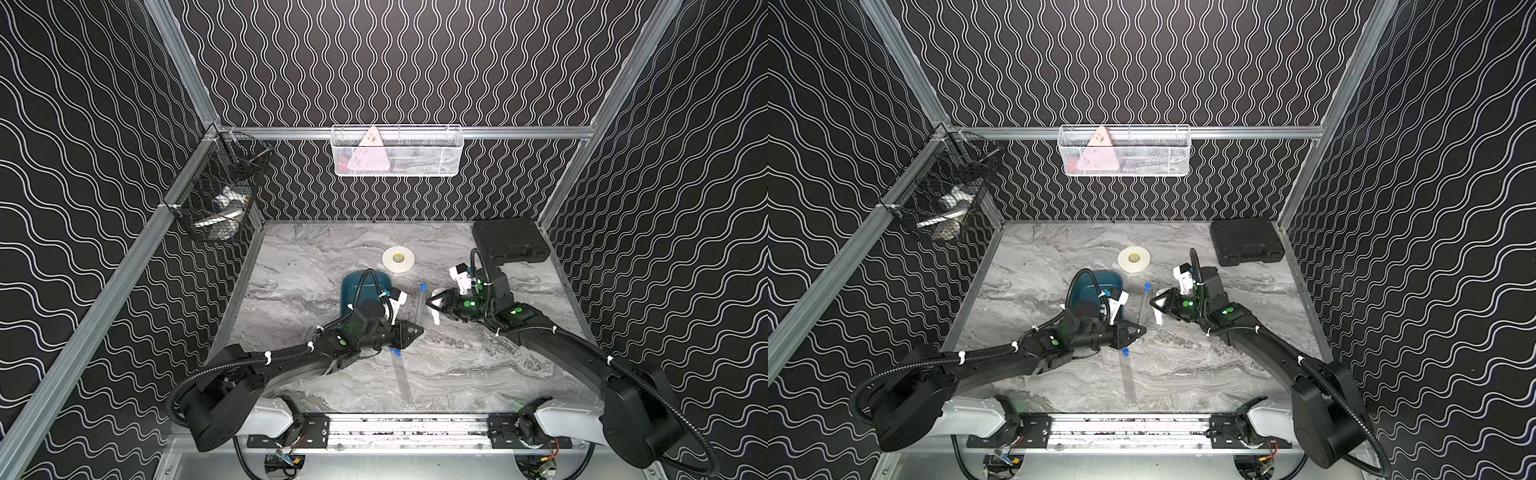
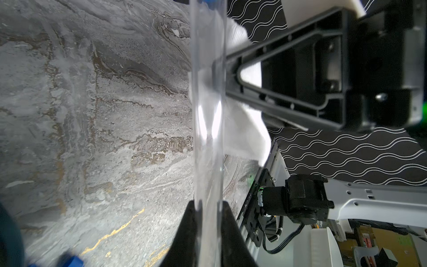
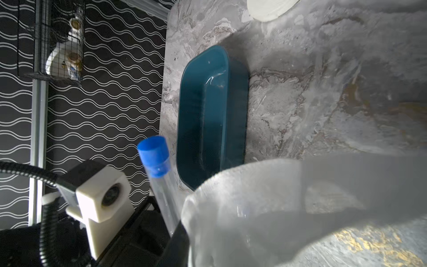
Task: Wipe the exteriors of test tubes
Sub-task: Wipe the dirt from the test tube.
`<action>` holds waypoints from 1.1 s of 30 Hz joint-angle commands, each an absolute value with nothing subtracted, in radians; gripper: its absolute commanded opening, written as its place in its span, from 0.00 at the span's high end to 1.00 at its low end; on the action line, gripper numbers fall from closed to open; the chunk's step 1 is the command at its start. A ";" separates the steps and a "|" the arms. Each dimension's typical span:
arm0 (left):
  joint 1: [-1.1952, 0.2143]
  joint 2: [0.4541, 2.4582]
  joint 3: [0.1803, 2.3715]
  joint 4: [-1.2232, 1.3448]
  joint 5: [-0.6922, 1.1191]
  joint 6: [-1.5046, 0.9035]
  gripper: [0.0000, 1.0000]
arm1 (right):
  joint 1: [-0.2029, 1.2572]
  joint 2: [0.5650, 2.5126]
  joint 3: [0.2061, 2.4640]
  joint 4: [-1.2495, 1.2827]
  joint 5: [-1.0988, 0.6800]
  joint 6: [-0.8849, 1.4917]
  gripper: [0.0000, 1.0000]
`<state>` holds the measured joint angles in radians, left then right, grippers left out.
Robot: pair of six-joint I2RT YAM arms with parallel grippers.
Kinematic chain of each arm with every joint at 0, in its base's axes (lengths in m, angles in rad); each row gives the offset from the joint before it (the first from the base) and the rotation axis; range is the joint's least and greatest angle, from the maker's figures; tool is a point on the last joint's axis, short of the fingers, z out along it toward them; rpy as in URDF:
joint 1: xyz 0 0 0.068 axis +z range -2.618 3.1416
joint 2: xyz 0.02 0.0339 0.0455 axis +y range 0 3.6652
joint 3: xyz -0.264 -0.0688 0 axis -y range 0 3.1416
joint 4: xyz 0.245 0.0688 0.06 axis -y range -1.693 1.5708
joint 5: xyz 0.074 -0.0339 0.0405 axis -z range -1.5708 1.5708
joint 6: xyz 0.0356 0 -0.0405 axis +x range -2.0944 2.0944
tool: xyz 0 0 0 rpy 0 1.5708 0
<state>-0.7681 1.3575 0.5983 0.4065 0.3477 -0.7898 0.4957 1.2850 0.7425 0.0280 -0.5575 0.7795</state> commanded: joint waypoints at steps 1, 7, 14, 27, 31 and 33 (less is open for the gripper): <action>-0.766 1.373 0.613 0.432 0.367 -0.782 0.86 | 0.531 1.304 0.753 0.117 -0.566 0.816 0.77; -0.766 1.379 0.617 0.440 0.374 -0.783 0.86 | 0.579 1.340 0.770 0.161 -0.541 0.828 0.76; -0.766 1.377 0.623 0.431 0.377 -0.775 0.86 | 0.592 1.365 0.782 0.153 -0.547 0.819 0.75; -0.735 1.379 0.620 0.461 0.397 -0.797 0.86 | 0.597 1.248 0.796 -0.008 -0.474 0.746 0.76; -0.736 1.380 0.626 0.453 0.405 -0.792 0.86 | 0.598 1.249 0.793 0.013 -0.505 0.746 0.76; -0.735 1.386 0.628 0.455 0.411 -0.791 0.86 | 0.599 1.266 0.793 0.030 -0.519 0.748 0.76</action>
